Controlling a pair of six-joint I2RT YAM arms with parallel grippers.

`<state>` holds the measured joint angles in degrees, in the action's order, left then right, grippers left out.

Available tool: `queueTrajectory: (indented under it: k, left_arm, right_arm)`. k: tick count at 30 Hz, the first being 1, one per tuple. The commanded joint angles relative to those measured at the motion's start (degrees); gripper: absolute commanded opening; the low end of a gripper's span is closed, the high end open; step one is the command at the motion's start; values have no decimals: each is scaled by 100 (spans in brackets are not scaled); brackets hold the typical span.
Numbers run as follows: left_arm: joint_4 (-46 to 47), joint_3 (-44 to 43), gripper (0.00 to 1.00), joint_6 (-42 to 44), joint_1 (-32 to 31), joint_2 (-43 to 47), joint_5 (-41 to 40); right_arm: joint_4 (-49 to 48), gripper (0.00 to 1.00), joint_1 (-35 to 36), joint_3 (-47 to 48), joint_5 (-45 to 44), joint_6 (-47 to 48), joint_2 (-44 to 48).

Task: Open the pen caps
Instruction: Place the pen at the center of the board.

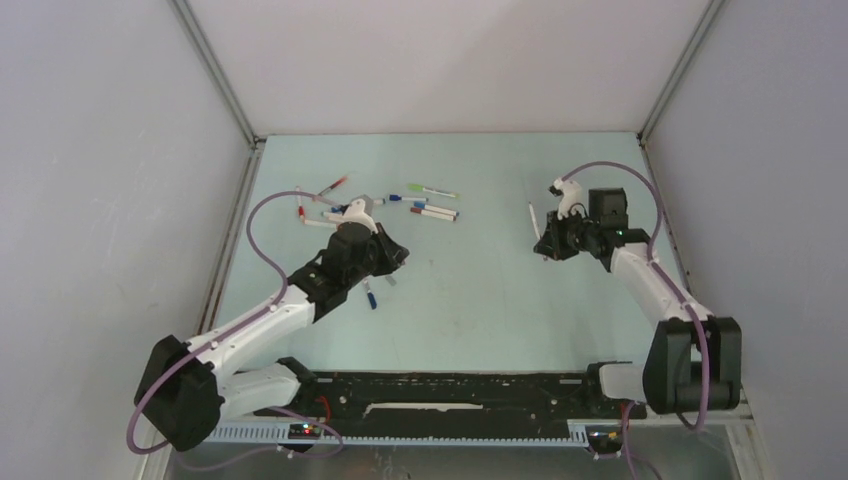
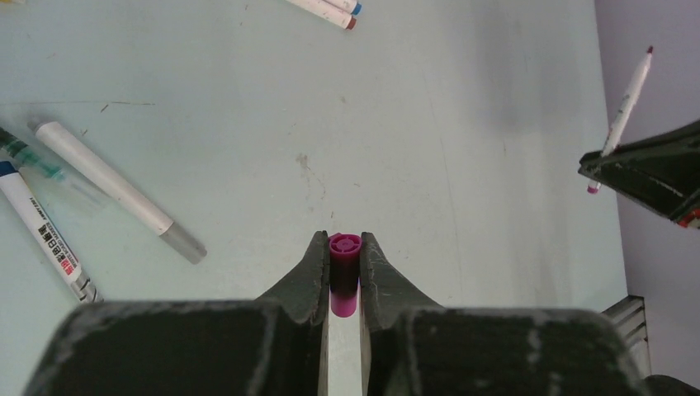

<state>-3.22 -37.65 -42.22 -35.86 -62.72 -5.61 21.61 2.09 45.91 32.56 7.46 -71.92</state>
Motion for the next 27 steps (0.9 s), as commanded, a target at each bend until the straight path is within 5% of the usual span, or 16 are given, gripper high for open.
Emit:
queueTrajectory:
  k: [1,11,27]
  left_arm:
    - [120,-25,3,91,37,-91,104]
    - [293,135,3,55,35,-343,134]
    - [594,82,2,-119,35,-780,422]
  right_arm:
    - [113,3,298,646,-974,-86,-728]
    - [488,10,364,1614,-1585,-279,-2237]
    - [546,25,421,1805,-1936,-303,-3096]
